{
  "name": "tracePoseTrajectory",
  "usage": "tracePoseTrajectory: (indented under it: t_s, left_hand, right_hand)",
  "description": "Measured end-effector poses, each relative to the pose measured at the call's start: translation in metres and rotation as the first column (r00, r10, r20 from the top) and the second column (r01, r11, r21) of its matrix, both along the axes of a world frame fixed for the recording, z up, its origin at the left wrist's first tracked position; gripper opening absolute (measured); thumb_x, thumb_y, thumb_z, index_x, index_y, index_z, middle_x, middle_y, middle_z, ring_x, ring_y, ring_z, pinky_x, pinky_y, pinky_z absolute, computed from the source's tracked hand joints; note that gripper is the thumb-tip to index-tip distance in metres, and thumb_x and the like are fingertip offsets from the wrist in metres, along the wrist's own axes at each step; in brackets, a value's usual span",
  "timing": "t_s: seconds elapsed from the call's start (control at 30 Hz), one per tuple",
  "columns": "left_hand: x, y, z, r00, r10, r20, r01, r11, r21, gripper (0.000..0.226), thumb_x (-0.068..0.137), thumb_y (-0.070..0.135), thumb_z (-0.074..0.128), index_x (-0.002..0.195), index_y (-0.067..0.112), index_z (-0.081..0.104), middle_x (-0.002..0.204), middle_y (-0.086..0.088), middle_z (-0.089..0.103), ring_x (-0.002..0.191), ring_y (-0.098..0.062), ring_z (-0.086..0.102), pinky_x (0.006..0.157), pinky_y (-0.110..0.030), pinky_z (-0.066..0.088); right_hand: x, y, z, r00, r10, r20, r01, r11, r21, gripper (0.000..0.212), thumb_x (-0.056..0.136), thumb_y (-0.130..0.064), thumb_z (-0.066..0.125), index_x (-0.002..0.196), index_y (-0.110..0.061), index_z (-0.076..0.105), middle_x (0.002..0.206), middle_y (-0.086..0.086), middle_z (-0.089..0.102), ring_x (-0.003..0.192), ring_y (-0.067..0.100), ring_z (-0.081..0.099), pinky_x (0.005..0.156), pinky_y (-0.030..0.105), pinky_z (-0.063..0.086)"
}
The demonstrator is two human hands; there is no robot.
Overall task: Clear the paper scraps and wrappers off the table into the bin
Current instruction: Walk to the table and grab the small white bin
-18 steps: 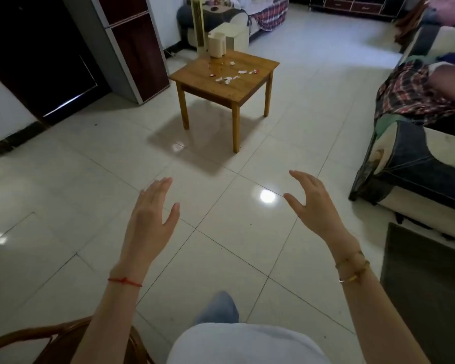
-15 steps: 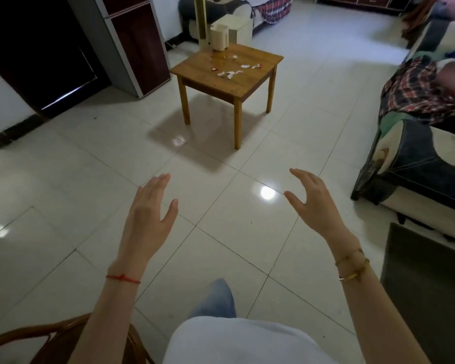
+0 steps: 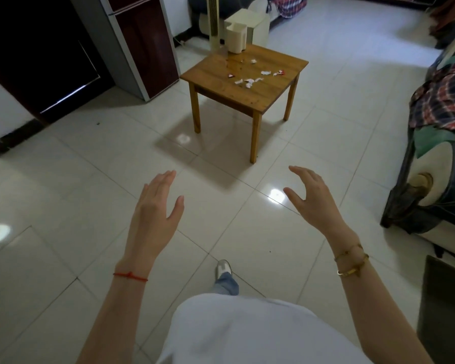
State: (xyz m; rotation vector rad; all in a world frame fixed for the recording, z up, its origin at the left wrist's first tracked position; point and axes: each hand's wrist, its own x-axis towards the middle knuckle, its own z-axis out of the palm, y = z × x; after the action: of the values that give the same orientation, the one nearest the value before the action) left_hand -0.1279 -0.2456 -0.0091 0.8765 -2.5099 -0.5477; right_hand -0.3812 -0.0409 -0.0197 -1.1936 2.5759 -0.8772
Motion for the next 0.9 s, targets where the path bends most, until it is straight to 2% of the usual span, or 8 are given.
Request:
tracePoseTrajectory:
  t_s: [0.17,0.33,0.57,0.9]
  left_hand:
    - [-0.047,-0.094,0.008,1.000,-0.017,0.014,0.017,1.000,-0.003,0.051,0.094,0.028,0.045,0.142,0.016,0.032,0.147,-0.003,0.039,0.138,-0.015,0.030,0.117,-0.037,0.018]
    - [-0.090,-0.169,0.010,1.000,-0.019,0.015,0.019,0.999,0.035,0.050,0.094,0.029,0.046,0.142,0.018,0.033,0.145,-0.002,0.040,0.137,-0.013,0.031,0.113,-0.043,0.029]
    - [-0.158,-0.284,-0.008,0.999,0.002,0.037,-0.004,0.998,0.059,0.050,0.094,0.030,0.045,0.141,0.020,0.033,0.145,0.001,0.040,0.136,-0.012,0.031,0.112,-0.043,0.030]
    - [-0.313,-0.482,-0.007,0.999,0.021,0.050,-0.024,0.997,0.072,0.052,0.092,0.038,0.042,0.141,0.023,0.033,0.145,0.001,0.041,0.135,-0.013,0.035,0.112,-0.039,0.032]
  right_hand:
    - [-0.038,-0.099,0.008,1.000,-0.003,0.011,0.003,1.000,-0.022,0.051,0.093,-0.025,0.059,0.140,-0.015,0.042,0.142,0.003,0.048,0.134,0.020,0.040,0.112,0.037,0.033]
    - [-0.076,-0.176,0.008,1.000,-0.017,0.010,0.017,1.000,-0.005,0.049,0.094,-0.024,0.058,0.139,-0.015,0.043,0.142,0.005,0.048,0.133,0.022,0.041,0.111,0.037,0.032]
    - [-0.147,-0.284,-0.016,0.999,-0.027,0.017,0.026,0.999,0.037,0.050,0.093,-0.027,0.058,0.140,-0.016,0.041,0.143,0.006,0.047,0.132,0.023,0.042,0.110,0.037,0.033]
    - [-0.315,-0.487,-0.010,1.000,0.024,0.010,-0.023,0.999,-0.038,0.046,0.091,-0.027,0.061,0.134,-0.016,0.048,0.132,0.005,0.054,0.122,0.020,0.048,0.098,0.024,0.034]
